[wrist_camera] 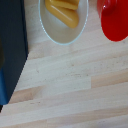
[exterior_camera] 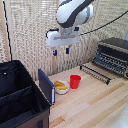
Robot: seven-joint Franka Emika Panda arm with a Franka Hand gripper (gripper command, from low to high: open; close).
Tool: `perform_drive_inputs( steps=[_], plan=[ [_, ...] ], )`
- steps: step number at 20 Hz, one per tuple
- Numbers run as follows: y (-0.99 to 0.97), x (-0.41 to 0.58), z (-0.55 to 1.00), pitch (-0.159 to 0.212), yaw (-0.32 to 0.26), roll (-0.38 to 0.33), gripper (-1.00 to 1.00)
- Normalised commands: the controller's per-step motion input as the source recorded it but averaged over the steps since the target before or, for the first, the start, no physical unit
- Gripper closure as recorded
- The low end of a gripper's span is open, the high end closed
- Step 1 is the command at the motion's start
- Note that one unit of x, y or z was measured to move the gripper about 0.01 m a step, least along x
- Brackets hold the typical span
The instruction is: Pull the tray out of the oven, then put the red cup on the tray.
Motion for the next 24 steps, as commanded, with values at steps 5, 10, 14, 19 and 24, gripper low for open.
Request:
perform_drive_inputs(
  steps=[5,10,14,19,24],
  plan=[
    [-0.09,0.0,-0.01,-0.011,0.051,-0.349,-1.0],
    [-0.19,0.0,0.0,-0.017,0.048,-0.375,-1.0],
    [-0.21,0.0,0.0,-0.016,0.062,-0.375,-1.0],
    [-0.23,0.0,0.0,-0.028,0.11,-0.357,-1.0],
    [-0.17,0.0,-0.01,-0.048,0.162,-0.315,-1.0]
  ],
)
